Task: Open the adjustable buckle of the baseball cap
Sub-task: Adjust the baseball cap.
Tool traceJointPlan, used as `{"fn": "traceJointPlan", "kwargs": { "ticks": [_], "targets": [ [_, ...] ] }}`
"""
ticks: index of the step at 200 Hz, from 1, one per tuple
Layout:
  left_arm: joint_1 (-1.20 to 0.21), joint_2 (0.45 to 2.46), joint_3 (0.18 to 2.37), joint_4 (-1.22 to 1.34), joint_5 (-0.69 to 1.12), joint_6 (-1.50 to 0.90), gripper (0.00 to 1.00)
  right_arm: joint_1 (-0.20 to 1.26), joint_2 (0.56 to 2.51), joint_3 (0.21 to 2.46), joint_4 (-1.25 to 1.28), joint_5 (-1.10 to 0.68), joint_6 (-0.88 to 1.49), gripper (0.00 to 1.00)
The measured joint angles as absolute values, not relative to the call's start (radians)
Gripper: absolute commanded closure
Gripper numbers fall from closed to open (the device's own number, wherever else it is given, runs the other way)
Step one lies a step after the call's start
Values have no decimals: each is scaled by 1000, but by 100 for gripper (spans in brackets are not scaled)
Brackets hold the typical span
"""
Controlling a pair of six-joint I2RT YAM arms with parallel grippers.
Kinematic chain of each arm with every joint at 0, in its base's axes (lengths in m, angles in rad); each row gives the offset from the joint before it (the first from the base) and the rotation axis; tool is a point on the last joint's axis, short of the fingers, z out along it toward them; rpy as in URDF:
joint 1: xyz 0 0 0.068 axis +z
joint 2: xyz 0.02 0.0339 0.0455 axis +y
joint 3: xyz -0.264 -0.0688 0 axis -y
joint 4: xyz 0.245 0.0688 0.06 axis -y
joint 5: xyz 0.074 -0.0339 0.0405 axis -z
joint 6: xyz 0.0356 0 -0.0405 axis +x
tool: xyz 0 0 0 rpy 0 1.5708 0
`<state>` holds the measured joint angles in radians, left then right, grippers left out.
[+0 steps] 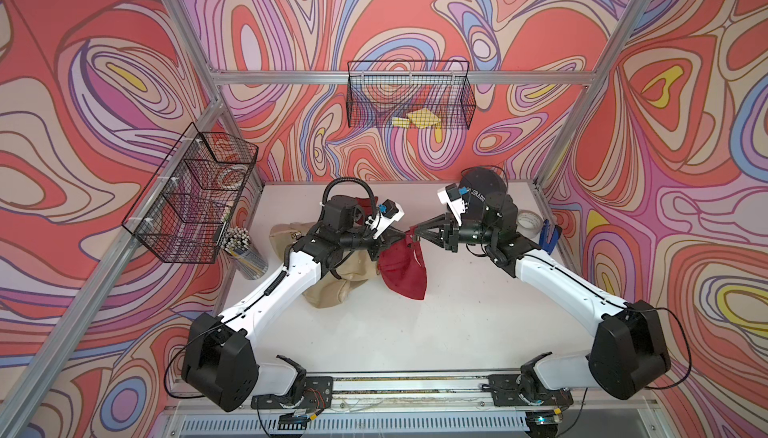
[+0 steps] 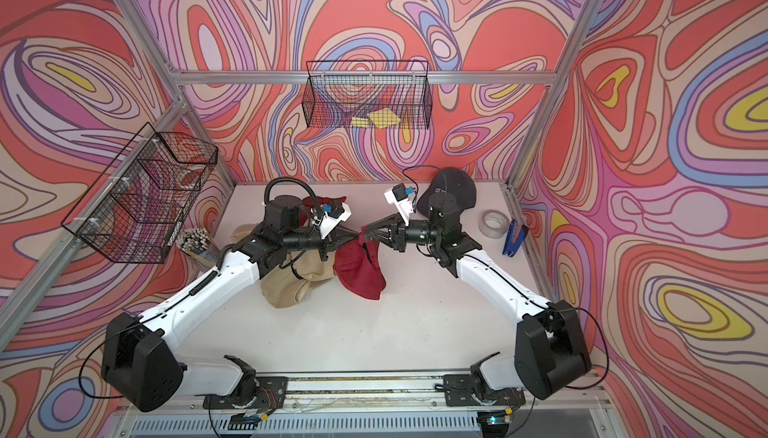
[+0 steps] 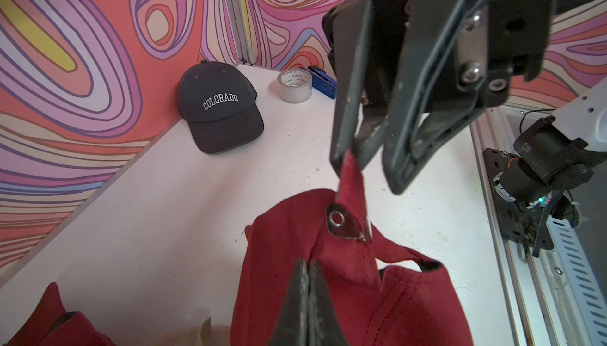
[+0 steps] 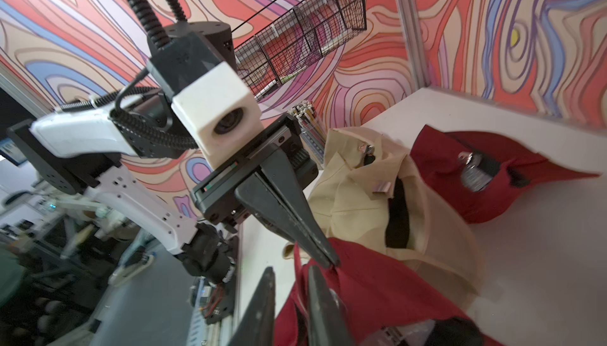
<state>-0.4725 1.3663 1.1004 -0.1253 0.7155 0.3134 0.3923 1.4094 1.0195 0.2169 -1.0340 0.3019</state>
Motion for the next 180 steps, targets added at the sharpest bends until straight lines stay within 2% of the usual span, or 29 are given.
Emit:
{"fn": "traceJointPlan", "kwargs": {
  "ticks": [42, 62, 119, 180],
  "targets": [
    [-476, 1367, 1114, -76, 670, 245, 59, 392, 1421, 1037, 217, -1036, 287, 100],
    [-484, 1365, 1110, -15, 655, 227, 45, 392, 1431, 1067, 207, -1037, 279, 100],
    [-493, 1348, 1075, -35, 660, 410, 33, 392, 1461, 1138, 91, -1080, 216, 100],
    [-497, 1342, 1051, -96, 698, 616, 27, 392, 1496, 1247, -144, -1171, 29, 100]
  ]
}}
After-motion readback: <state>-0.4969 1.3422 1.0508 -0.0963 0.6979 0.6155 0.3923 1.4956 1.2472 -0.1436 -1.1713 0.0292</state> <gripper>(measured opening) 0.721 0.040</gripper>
